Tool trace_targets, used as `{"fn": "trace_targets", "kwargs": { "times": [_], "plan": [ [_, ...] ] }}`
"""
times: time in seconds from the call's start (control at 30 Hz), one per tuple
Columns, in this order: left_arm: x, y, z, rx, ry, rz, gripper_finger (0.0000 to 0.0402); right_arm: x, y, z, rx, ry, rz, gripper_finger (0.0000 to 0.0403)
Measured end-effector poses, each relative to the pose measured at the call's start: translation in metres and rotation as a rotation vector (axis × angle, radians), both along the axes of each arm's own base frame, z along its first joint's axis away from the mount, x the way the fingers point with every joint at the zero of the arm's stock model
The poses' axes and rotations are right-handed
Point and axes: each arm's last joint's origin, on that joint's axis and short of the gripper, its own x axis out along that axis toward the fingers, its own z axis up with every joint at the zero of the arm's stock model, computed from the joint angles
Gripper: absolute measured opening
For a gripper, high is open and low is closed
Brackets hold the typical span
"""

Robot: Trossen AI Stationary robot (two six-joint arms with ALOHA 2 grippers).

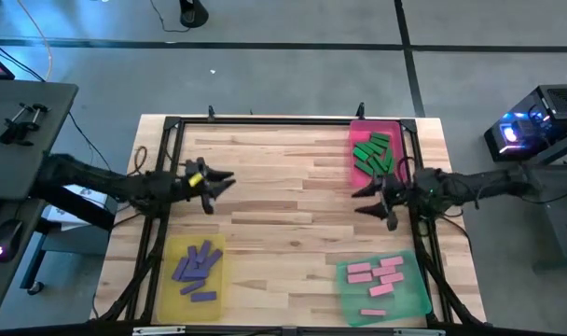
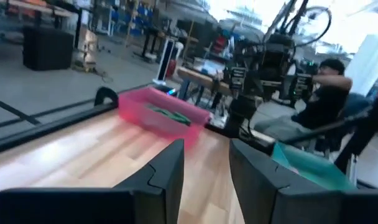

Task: Sort blocks
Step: Return to Home Position

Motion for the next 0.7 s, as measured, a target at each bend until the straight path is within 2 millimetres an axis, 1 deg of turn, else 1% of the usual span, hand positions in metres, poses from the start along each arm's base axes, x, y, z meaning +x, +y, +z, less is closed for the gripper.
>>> {"fn": "trace_targets", "kwargs": {
  "times": [0.13,0.27,0.4,0.53,0.63,0.7],
  "plan": [
    [-0.015,0.017,-0.005,0.009,-0.046,-0.015,0.0104,-0.013,-0.017,-0.002,0.005,-0.079,-0.026,0.0199],
    [-0.026,0.027,-0.01,0.021,-0.021,0.005,0.0094,-0.02,-0.026,-0.016,0.006,-0.126,-0.037,0.0199],
    [-0.035,0.03,-0.019,0.025,-0.047,0.025,0.0087,-0.023,-0.025,-0.036,-0.008,-0.205,0.026,0.0199],
    [-0.042,0.028,-0.029,0.054,-0.076,-0.038,0.0076,-0.026,-0.025,-0.053,-0.009,-0.263,0.037,0.0199],
    [-0.046,0.027,-0.039,0.055,-0.073,-0.042,0.0067,-0.028,-0.024,-0.055,-0.016,-0.26,0.045,0.0199],
    [-0.048,0.027,-0.04,0.056,-0.06,-0.046,0.0061,-0.029,-0.023,-0.052,-0.036,-0.291,0.064,0.0199]
  ]
}}
